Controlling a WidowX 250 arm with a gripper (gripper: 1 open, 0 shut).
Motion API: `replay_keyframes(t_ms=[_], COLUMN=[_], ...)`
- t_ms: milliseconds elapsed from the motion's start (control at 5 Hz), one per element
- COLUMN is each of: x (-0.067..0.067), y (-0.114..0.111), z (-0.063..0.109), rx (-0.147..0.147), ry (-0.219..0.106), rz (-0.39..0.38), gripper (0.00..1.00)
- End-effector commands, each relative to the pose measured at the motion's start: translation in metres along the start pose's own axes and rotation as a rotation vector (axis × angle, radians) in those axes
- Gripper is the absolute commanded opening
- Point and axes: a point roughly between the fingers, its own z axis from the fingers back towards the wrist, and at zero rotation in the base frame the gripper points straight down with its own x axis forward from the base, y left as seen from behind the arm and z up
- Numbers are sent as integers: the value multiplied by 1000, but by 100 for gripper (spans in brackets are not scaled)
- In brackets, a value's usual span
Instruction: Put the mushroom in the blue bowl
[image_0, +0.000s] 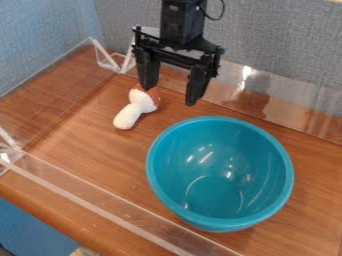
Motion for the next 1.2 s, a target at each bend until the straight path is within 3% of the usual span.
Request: replay_keyframes(t_ms=[0, 600, 1000], x=[3, 22, 35], y=[16, 78, 93], z=[-7, -44, -59], rx=[-3, -10, -5], ry=[4, 13, 11], rz=[22, 110, 123], gripper=[100, 100, 100])
